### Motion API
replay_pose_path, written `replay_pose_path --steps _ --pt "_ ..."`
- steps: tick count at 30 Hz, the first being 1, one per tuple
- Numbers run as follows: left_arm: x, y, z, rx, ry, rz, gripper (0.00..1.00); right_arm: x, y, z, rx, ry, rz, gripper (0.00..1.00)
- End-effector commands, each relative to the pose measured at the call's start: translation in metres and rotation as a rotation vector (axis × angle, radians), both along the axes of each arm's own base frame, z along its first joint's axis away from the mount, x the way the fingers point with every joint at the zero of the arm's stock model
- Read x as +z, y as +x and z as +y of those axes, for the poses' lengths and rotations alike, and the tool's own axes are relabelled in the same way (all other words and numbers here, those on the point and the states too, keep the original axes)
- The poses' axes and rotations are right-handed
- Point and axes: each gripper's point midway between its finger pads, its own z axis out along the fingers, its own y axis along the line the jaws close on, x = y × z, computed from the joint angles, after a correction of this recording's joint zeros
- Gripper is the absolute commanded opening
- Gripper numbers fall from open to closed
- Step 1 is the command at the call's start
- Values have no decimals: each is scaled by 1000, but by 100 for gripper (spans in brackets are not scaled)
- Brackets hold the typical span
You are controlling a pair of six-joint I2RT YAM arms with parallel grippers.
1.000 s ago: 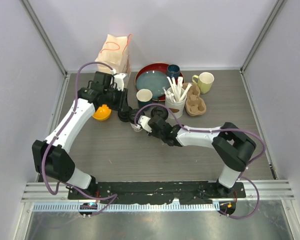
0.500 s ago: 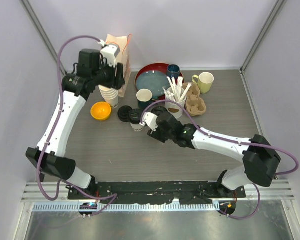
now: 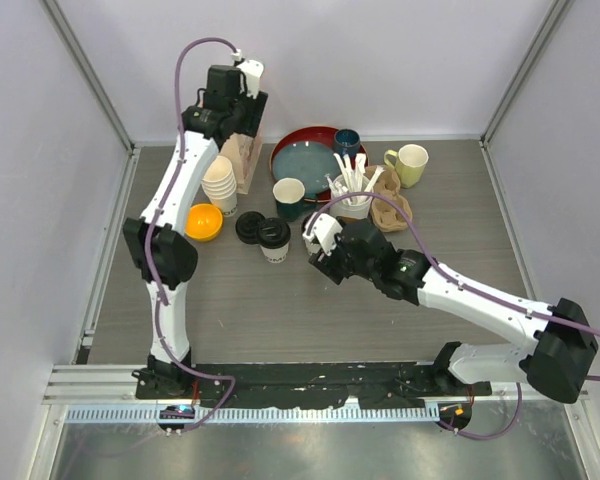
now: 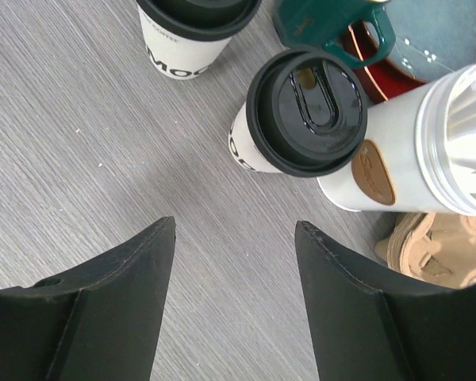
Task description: Pack the takeout coffee
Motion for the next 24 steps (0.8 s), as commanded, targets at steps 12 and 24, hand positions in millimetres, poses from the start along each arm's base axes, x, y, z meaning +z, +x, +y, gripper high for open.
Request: replay_pose_path --steps 12,24 --pt "-21 52 21 72 171 -67 0 14 -9 -16 -58 86 9 67" --pt "136 5 55 151 196 -413 0 32 -2 -22 -143 166 -5 67"
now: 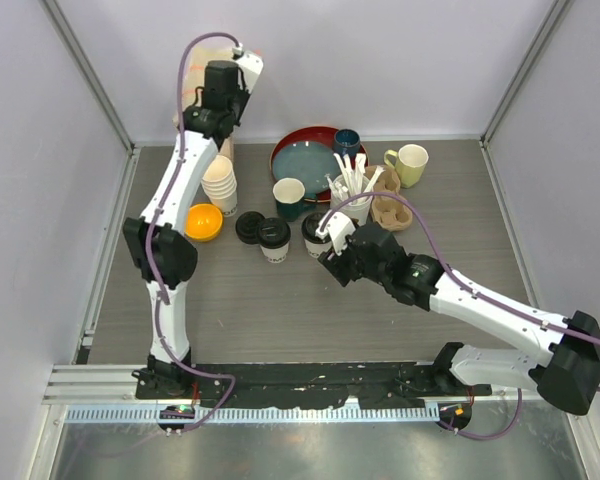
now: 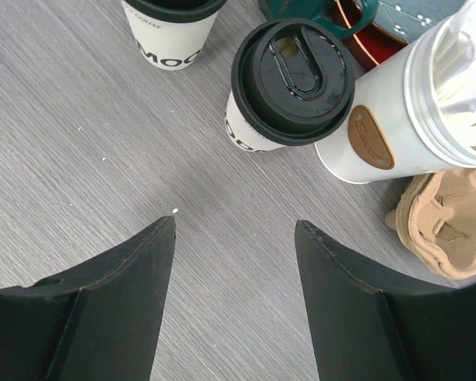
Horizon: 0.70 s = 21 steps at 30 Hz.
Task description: Pack the takeout coffee
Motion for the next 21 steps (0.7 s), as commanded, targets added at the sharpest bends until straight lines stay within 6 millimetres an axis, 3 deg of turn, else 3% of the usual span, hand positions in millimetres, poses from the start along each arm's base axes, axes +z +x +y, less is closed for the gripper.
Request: replay_pose_path --steps 1,5,7,10,15,17,19,20,21 --pt "168 -45 27 21 -33 -378 0 33 8 -3 -72 118 -47 68" --pt "208 -77 26 -29 -66 -446 0 52 13 -8 -117 190 -68 69" --pt "218 -93 23 -70 -81 -444 0 59 19 -13 -154 221 -71 70" --pt "231 -132 13 -169 -108 -419 0 66 26 -25 -229 258 -76 70" --pt "236 -234 -18 -430 -166 -313 0 77 45 -62 -404 335 -90 72" --pt "222 -275 -38 -573 -192 -216 0 84 50 -74 -460 371 -101 73" --pt "222 -315 -45 -681 -222 -179 0 88 55 -86 -508 390 -113 73" --pt "210 -333 -45 -711 -228 -114 0 92 56 -90 -522 405 -121 73" --pt "211 -352 -40 -734 -231 -112 0 94 57 -94 -534 408 -125 73"
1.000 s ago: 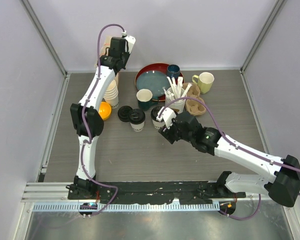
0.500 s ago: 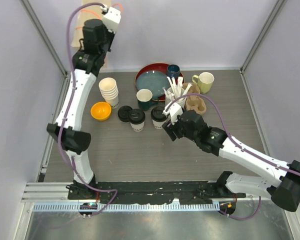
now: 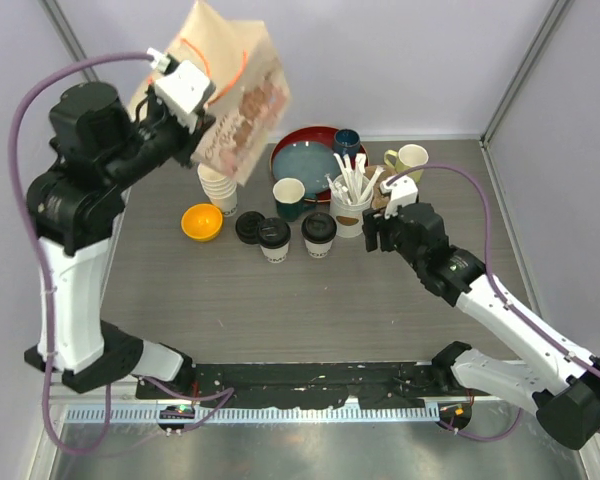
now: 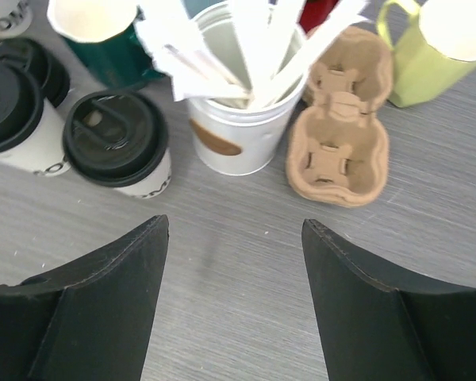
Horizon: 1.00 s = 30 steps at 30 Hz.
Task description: Pack the takeout coffee
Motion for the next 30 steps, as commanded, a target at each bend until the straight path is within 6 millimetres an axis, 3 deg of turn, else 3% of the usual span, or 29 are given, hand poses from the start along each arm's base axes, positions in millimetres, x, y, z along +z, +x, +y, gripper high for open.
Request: replay_pose_path --steps 1,4,7,9,14,16,18,25,30 --pt "-35 -93 -9 -250 31 186 0 47 11 -14 -100 129 -107 74" --pt "-47 -137 1 -314 54 225 0 53 11 -17 -109 134 -120 74" --pt "-59 -168 18 -298 63 264 0 59 9 -17 -104 141 -123 74" --pt "-74 -176 35 -230 90 302 0 60 9 -15 -94 143 -118 74" --pt "-137 -193 57 -151 173 492 0 59 10 -11 -74 136 -104 74" --pt "-159 -193 63 -113 204 561 0 54 11 -8 -65 130 -88 74" --pt "-168 -195 69 -82 208 575 0 54 11 -6 -58 133 -87 74" --pt "-239 -171 76 32 285 704 0 48 13 -5 -55 116 -77 74" --pt "-261 -162 69 35 276 747 0 49 18 -21 -143 116 -91 79"
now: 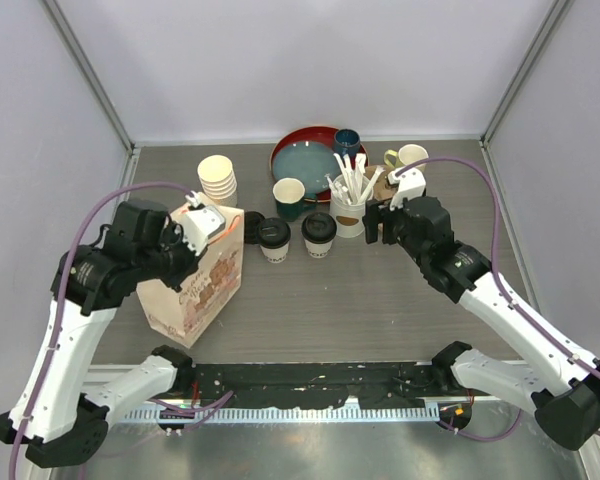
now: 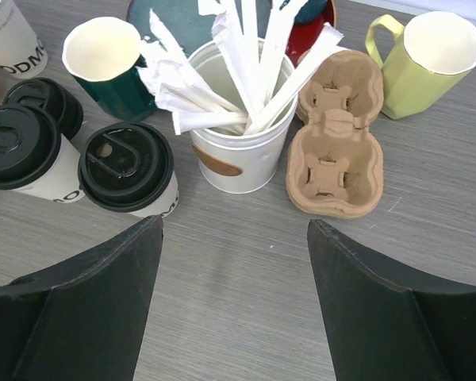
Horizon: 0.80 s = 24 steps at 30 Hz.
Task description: Pack the takeout coffee
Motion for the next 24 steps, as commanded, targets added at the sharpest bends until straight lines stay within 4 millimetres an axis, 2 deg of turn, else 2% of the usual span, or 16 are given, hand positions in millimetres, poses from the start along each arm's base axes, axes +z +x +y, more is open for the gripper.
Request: replay_pose_path --steps 1,5,7,9,10,12,13,16,18,20,21,22,23,24 --pt "-19 -9 8 50 23 67 0 25 13 -18 -107 44 -65 85" --pt "-30 0 4 78 13 78 0 24 31 -36 -195 69 -51 88" --pt "-34 3 0 80 -1 82 0 13 44 -40 -219 62 -17 89" --pt "-40 4 -1 90 -3 96 0 6 58 -55 -260 73 2 89" --pt "-41 7 -2 96 -8 91 0 -1 66 -54 -252 92 18 88" --pt "-42 7 -3 104 -23 93 0 -9 79 -68 -290 111 32 83" --pt "-41 10 -3 116 -28 78 0 -12 84 -70 -291 123 34 81" --pt "-39 12 -3 124 -35 68 0 -35 101 -74 -305 91 89 70" --pt "-42 8 -8 101 -49 94 1 -57 113 -68 -273 44 151 65" --pt "-44 2 -14 68 -69 130 16 -65 122 -63 -254 24 188 64" --pt "-42 0 -15 62 -75 131 23 -83 128 -60 -239 4 236 62" --pt "-40 -4 -14 57 -73 140 36 -91 129 -59 -230 -6 268 62" --pt "-37 -5 -13 53 -76 137 41 -91 133 -54 -213 -3 276 61" --pt "-27 -6 -13 49 -86 114 45 -104 134 -49 -187 -4 312 60"
